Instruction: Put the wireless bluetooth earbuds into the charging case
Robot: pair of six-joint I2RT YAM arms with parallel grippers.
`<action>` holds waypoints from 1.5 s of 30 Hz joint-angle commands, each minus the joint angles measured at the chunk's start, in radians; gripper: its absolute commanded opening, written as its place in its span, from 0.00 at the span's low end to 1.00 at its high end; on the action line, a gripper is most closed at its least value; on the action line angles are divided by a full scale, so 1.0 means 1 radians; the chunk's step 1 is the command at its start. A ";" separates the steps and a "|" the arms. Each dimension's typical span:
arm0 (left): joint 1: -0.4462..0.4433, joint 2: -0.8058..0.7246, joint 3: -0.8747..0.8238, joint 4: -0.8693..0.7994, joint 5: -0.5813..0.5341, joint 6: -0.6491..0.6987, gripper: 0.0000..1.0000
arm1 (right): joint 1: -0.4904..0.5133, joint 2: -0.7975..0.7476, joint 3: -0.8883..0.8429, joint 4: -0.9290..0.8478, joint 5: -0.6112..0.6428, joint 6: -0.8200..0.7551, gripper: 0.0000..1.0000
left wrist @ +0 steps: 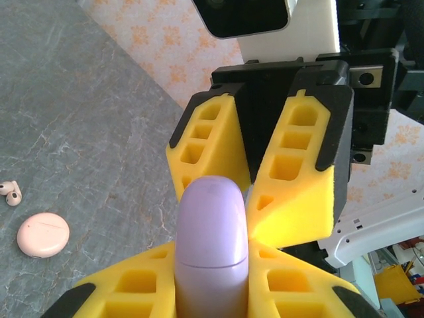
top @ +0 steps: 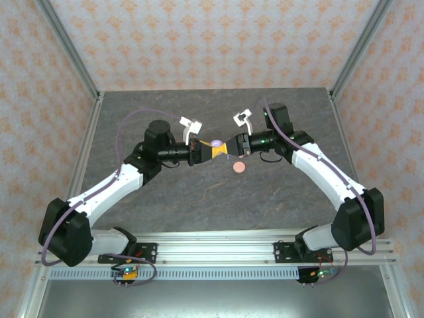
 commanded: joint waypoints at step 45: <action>-0.106 -0.081 -0.152 0.207 -0.131 0.397 0.08 | 0.066 -0.076 0.077 -0.196 0.441 -0.069 0.58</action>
